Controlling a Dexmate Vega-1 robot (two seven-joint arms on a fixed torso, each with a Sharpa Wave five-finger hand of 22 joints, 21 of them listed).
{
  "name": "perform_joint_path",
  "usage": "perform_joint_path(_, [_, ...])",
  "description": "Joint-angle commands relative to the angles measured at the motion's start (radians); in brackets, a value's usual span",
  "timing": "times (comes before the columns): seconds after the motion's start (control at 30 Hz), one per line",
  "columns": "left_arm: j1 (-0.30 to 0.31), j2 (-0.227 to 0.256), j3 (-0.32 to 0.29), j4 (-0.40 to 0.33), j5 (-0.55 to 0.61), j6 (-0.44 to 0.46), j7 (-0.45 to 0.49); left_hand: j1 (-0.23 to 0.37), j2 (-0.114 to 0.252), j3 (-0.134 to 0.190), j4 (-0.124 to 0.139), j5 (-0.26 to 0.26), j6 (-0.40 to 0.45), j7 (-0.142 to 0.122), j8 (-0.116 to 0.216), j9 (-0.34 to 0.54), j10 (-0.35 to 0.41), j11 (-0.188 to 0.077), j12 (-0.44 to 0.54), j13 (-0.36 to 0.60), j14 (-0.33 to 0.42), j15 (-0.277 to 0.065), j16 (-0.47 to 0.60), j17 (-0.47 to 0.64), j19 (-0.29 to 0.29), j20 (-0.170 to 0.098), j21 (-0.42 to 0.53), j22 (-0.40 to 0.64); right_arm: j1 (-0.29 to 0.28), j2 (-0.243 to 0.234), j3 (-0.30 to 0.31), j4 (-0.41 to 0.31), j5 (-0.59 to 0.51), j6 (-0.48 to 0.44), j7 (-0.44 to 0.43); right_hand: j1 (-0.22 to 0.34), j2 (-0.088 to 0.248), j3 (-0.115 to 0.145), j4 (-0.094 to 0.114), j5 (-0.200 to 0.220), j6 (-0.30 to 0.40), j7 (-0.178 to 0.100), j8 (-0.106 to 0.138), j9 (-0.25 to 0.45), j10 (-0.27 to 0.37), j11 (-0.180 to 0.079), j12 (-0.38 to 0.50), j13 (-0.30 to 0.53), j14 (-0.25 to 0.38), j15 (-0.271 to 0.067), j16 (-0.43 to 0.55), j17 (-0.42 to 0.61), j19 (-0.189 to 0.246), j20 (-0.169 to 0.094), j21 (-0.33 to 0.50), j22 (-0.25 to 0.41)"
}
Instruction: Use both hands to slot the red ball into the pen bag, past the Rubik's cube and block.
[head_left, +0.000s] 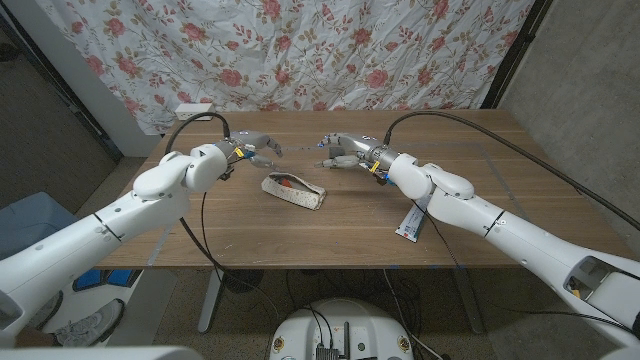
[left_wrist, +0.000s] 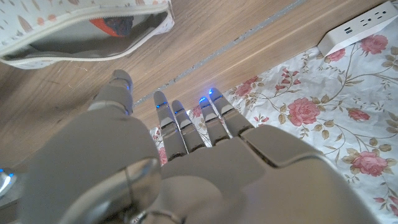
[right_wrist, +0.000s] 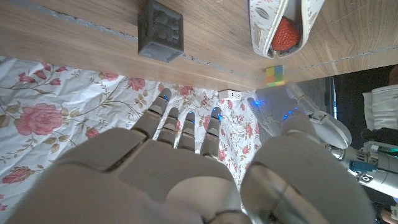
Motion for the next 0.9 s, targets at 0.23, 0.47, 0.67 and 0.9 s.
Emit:
perform_joint_path(0.23, [-0.012, -0.039, -0.005, 0.076, -0.207, -0.015, 0.093, -0.024, 0.008, -0.008, 0.001, -0.004, -0.059, -0.001, -0.003, -0.002, -0.038, 0.005, -0.008, 0.005, -0.03, -0.084, -0.005, 0.0, -0.006, 0.009, 0.0, 0.004, -0.054, -0.033, 0.093, 0.032, 0.171, 0.065, -0.015, -0.051, 0.009, -0.014, 0.023, -0.009, -0.023, -0.026, -0.027, -0.001, -0.011, -0.001, -0.008, 0.002, -0.025, 0.011, -0.01, 0.004, -0.006, 0.002, 0.001, 0.003])
perform_joint_path(0.47, [-0.037, -0.059, 0.001, 0.122, -0.297, -0.036, 0.103, -0.062, 0.024, -0.017, 0.01, -0.005, -0.112, 0.013, -0.004, -0.003, -0.074, 0.029, -0.008, 0.005, -0.071, -0.066, -0.008, 0.001, -0.04, 0.015, -0.008, 0.003, -0.086, -0.017, 0.134, 0.069, 0.263, 0.1, -0.065, -0.069, 0.012, -0.021, 0.027, -0.015, -0.01, -0.037, -0.029, -0.003, 0.007, -0.022, -0.004, 0.0, -0.012, 0.011, -0.007, -0.001, 0.02, -0.005, 0.009, 0.002])
perform_joint_path(0.67, [-0.068, -0.071, 0.022, 0.165, -0.338, -0.067, 0.107, -0.075, 0.028, -0.02, 0.009, -0.005, -0.14, 0.014, -0.005, -0.004, -0.091, 0.033, -0.008, 0.005, -0.091, -0.063, -0.01, -0.001, -0.054, 0.017, -0.009, 0.003, -0.1, -0.019, 0.156, 0.073, 0.306, 0.101, -0.084, -0.069, 0.009, -0.023, 0.024, -0.016, -0.008, -0.041, -0.032, -0.005, 0.015, -0.023, -0.003, -0.002, -0.001, 0.002, -0.005, -0.005, 0.025, -0.011, 0.009, 0.002])
perform_joint_path(0.9, [-0.068, -0.103, 0.023, 0.218, -0.41, -0.109, 0.158, -0.083, 0.031, -0.022, 0.008, -0.005, -0.159, 0.012, -0.006, -0.004, -0.102, 0.036, -0.008, 0.004, -0.104, -0.062, -0.01, -0.002, -0.062, 0.018, -0.01, 0.003, -0.11, -0.02, 0.18, 0.088, 0.38, 0.117, -0.081, -0.073, 0.007, -0.026, 0.022, -0.018, -0.016, -0.044, -0.04, -0.006, 0.024, -0.032, -0.002, -0.004, 0.011, -0.006, -0.003, -0.009, 0.026, -0.014, 0.008, 0.001])
